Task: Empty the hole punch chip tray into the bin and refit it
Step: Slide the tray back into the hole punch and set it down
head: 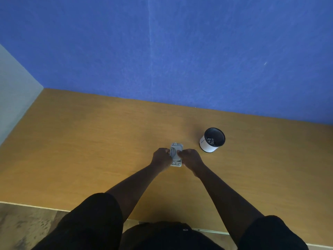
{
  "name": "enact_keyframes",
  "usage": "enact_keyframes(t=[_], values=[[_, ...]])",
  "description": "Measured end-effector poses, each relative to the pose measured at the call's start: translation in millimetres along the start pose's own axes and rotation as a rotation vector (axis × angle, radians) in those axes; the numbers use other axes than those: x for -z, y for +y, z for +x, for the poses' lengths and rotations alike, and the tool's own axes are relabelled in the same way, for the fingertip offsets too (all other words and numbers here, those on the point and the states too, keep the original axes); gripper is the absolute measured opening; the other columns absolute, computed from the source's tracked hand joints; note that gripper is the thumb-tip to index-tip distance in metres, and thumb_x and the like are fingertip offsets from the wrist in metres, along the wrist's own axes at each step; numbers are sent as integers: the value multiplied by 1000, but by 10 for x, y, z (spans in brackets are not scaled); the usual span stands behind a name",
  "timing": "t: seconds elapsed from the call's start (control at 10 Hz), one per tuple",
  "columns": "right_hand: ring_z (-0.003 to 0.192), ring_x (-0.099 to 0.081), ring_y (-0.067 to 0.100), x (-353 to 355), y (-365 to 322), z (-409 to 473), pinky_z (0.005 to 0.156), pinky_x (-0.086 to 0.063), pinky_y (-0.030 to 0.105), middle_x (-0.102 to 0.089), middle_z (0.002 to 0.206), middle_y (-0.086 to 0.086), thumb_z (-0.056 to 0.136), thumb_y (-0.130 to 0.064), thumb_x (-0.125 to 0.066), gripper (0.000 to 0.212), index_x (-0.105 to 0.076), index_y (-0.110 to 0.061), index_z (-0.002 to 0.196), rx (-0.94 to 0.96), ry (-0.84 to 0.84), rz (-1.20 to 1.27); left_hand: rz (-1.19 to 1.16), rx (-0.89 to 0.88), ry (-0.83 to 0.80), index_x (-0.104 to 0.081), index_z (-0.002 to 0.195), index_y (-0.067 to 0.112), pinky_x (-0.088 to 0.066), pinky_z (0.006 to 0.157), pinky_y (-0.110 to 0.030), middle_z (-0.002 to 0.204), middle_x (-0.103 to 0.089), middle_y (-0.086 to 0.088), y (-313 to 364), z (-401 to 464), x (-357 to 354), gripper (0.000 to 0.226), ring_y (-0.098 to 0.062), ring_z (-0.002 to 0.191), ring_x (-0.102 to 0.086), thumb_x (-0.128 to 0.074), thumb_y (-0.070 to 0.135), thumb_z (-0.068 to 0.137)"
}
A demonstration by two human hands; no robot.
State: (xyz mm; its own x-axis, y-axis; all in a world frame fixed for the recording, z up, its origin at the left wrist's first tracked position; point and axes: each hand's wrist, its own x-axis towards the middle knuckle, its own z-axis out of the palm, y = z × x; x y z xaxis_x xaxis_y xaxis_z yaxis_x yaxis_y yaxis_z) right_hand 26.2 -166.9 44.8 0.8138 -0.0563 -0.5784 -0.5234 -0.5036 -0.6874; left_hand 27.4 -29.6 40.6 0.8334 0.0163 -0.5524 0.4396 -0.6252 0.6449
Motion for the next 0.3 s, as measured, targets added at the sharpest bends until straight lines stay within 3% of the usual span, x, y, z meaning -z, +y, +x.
enact_keyframes(t=[0.2,0.3], values=[[58,-52,16,-138,56,89,53,-35,26,-62,72,9,91,-32,-56,36,-71,0,88,-13,-37,-98,96,31,-33,-69,108,5,-49,81,-29,116,-69,-16,-170,100,-28,28,-31,106,-64,-54,17,88],[63,-54,21,-210,95,115,57,-36,29,-64,75,15,92,-32,-55,39,-71,3,88,-25,-55,-141,93,46,-76,-69,110,7,-51,83,-31,115,-69,-14,-210,136,-2,31,-29,104,-65,-58,27,88]])
